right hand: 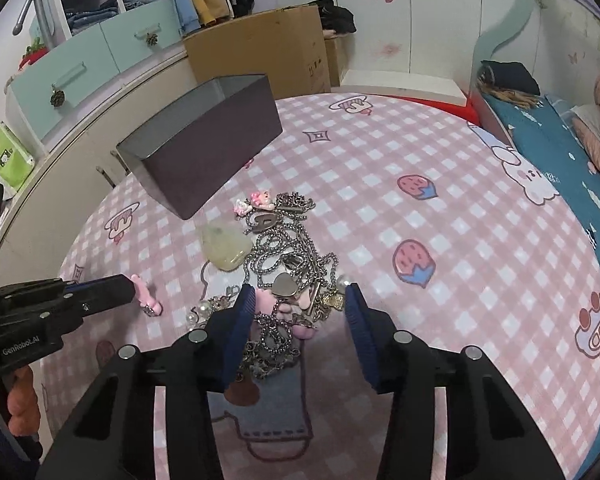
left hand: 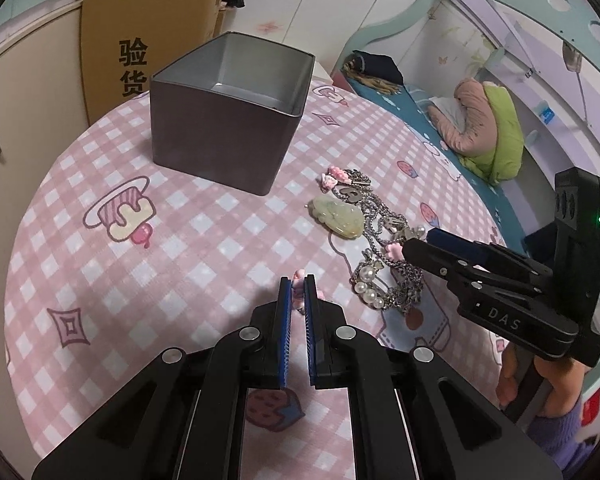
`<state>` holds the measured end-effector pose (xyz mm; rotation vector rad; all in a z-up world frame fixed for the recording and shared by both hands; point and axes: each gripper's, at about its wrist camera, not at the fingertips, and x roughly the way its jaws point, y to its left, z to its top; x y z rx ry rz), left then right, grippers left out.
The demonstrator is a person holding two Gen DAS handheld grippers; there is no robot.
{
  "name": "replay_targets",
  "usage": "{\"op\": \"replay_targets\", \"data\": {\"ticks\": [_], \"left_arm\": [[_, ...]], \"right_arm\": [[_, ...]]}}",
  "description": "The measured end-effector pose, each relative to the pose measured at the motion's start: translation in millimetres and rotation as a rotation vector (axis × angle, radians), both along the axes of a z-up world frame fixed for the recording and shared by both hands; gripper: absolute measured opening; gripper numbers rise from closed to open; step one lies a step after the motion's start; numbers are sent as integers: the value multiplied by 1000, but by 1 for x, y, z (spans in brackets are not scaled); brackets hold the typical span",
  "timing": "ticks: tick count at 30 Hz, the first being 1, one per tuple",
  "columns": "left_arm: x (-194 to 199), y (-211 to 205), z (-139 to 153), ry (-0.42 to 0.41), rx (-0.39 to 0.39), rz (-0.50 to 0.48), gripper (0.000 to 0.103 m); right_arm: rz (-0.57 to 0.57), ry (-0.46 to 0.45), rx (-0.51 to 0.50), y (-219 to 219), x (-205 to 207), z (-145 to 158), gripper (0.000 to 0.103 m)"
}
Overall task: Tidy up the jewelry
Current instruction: 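Grasp a silver chain necklace with the left gripper and lift it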
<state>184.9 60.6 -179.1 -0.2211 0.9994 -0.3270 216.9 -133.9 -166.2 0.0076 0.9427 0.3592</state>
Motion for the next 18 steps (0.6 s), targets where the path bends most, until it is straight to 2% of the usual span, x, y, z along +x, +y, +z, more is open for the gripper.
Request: {"op": "replay_targets", "data": {"ticks": [3,6,9,18], "left_arm": [[0,0,0,-2,-9,-3,7],[2,3,-1,-1,-16,-7,7],[2,5,-1,0,-23,-9,7],[11,10,-3,5,-45,-9,8]], "right_arm": [[1,-5,-1,2,1,0,45],[15,-12,-17,9,3,1,36],[24,-22,-29,15,5,1,22],[40,-35,-81,22,6,2,22]]}}
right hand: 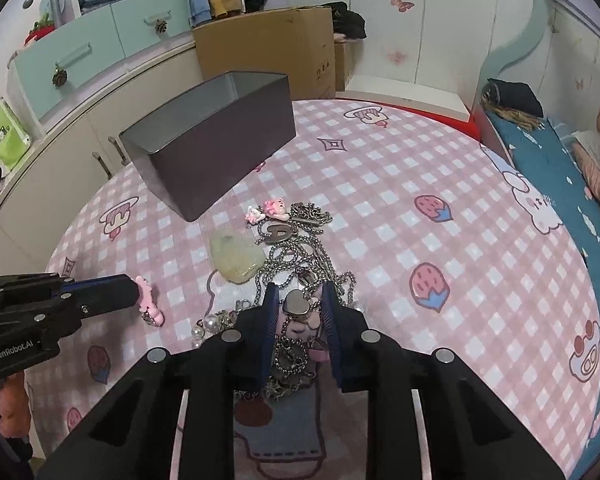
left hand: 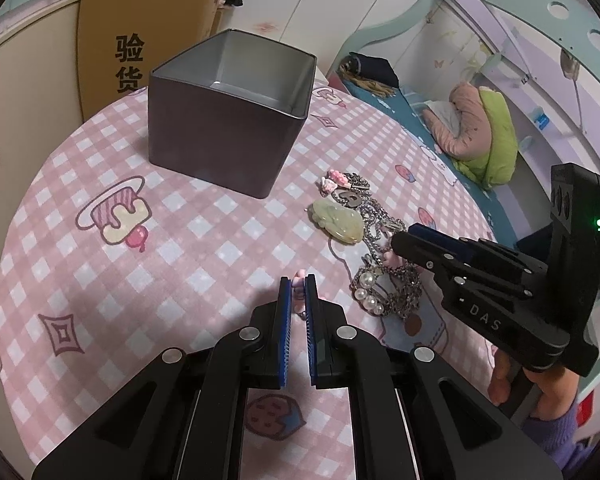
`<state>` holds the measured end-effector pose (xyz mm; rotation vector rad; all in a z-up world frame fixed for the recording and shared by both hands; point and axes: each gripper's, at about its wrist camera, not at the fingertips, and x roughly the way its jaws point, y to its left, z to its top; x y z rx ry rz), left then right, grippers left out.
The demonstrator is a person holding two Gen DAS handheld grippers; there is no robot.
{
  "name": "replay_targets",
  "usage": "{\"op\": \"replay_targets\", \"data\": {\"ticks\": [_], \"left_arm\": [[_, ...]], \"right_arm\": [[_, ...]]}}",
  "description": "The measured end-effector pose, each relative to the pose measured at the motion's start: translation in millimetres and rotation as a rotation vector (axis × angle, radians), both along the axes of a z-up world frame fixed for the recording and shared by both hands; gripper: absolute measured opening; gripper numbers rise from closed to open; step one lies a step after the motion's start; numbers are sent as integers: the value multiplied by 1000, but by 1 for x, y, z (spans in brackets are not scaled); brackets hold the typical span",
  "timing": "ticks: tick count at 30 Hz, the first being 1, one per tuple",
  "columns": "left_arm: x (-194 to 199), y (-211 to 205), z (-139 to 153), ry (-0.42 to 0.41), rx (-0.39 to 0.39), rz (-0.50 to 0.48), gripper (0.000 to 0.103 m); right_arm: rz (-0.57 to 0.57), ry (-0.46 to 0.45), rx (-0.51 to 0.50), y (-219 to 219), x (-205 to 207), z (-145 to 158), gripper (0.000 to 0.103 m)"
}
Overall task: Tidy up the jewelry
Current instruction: 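Grasp a silver chain necklace with the left gripper and lift it, then lower the silver necklace into the grey tin and open the left gripper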
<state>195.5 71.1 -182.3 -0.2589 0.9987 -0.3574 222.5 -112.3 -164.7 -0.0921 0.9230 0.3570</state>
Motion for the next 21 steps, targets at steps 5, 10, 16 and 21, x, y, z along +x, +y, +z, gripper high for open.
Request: {"op": "replay_targets", "data": {"ticks": [5,10,16,21], "left_arm": [[6,2,-1,8,-21,0,7],[8,3,7,-4,-47,-14,7],[6,-3,37,-63,-93,-54,7],[8,-8,68,-116,-115,-81,7]], "right_arm": [[11,-22,1,3,1,-2,16],[1,-23,68,-7,-2,8,15],[11,-66,157,-18,-10,44,15],[21,-116,200,-22,-15,79,15]]}}
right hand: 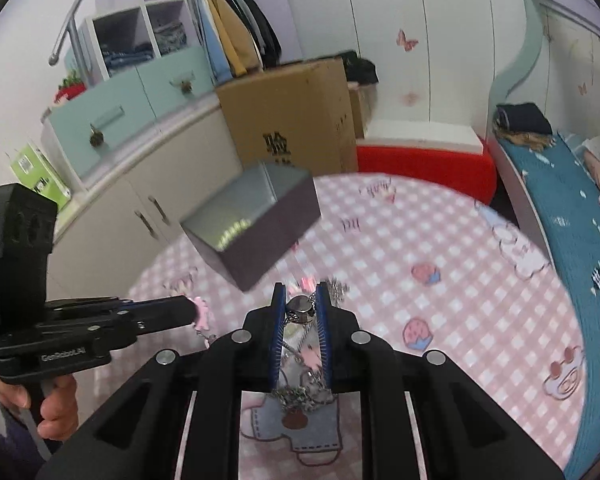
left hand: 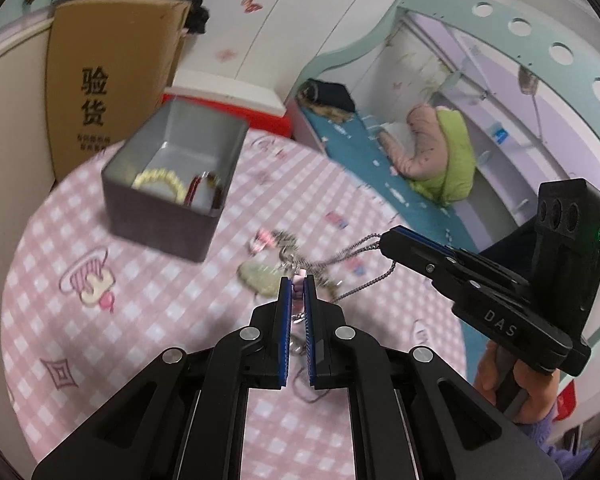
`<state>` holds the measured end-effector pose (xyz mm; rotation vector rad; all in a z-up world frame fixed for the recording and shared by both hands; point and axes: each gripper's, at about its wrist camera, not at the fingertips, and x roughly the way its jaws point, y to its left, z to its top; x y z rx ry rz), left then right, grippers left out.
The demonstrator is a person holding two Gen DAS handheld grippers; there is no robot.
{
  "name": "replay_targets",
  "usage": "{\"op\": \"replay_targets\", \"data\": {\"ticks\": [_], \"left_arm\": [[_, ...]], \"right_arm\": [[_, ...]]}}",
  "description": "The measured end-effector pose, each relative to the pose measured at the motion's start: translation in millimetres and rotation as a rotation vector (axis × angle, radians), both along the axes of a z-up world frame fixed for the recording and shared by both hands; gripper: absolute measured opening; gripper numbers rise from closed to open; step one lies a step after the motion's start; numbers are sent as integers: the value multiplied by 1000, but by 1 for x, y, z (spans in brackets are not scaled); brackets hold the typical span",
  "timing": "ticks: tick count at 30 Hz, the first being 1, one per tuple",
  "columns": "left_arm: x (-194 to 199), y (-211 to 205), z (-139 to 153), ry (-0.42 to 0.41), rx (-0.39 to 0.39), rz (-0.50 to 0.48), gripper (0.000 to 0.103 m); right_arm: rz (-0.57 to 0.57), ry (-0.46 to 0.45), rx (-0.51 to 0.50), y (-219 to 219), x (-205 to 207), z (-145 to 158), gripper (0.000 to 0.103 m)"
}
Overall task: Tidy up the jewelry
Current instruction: 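Lower the silver necklace into the grey tin and open the left gripper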
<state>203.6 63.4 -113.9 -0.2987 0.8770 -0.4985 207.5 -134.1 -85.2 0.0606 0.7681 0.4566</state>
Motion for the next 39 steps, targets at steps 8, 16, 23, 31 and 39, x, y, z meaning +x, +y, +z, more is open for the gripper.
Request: {"op": "replay_targets", "data": {"ticks": [8,16,23,31,39], "left_arm": [[1,-3,51,-87,-8,-16,7],[16,-4,102,-160,21,-26,7],[52,16,131,-157,56,21,7],[91,38,132,-127,115,91,7],[124,49,71,0,194,85,7]], "right_arm": [[-4,-80,32,-7,-8,47,15],[-5,-166,30,-4,-3,98,15],[18,-218,26,23,23,139,15],[66,-192,-12,74,67,143,15],[110,-25,-34,109,106,93,15]]}}
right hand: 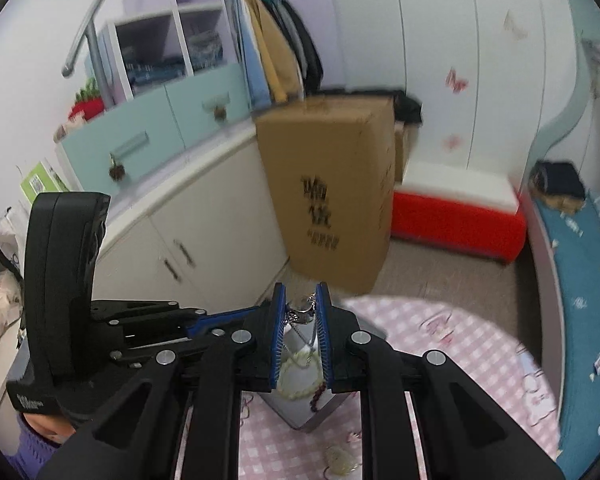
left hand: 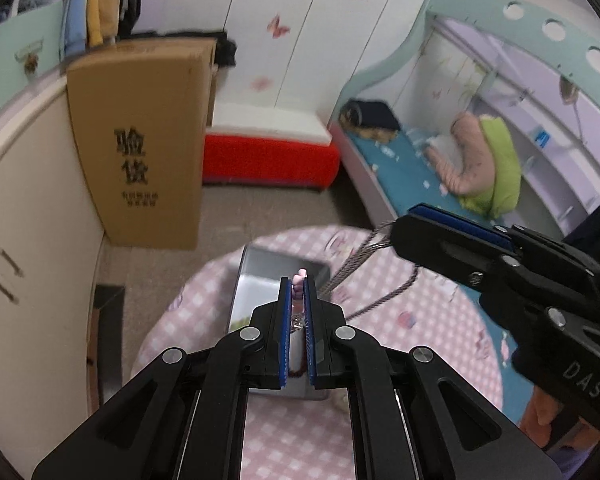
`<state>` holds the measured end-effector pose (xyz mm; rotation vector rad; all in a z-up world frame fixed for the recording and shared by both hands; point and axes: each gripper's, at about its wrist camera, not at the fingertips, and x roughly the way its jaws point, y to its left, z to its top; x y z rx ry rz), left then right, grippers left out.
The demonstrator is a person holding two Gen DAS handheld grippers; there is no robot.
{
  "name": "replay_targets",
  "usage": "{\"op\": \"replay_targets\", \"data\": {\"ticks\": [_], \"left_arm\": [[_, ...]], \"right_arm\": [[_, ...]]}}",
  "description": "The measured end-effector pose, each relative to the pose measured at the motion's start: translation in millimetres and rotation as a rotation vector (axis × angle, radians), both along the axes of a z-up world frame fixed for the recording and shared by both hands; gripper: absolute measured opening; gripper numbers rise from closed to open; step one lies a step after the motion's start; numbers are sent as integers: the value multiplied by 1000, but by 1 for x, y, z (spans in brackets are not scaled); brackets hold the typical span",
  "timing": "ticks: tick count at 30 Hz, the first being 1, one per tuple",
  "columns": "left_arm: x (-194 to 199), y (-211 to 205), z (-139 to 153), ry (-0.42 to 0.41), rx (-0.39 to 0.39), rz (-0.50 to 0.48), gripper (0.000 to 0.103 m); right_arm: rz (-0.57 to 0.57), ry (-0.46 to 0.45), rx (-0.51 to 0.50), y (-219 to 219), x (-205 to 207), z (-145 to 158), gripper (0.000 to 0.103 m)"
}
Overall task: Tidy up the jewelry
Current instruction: 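Lower the silver necklace into the grey tin and open the left gripper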
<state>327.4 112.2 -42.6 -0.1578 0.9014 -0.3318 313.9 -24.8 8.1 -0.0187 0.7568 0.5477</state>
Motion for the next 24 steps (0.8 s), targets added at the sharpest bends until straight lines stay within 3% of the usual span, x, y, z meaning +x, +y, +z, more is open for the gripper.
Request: {"op": "replay_targets", "data": {"ticks": [4,11,16,21,24], "left_arm": [[10,-3,-35,57,49,6,7],[17,-12,-73,109,115,2,7],[22,-11,-86,141,144,22,8],[24,-17,-91,158,190,19,9],[23,-17,-92,173,159,12,10]], "right_arm": [[8,94,-35,13,16,-37,15],[-2,208,-70,23,32,-75,15],[-7,256,-128,26,39,-97,15],[-19,326,-117,23,44,-112,15],[-20,348,-102,20,44,-114,18]]}}
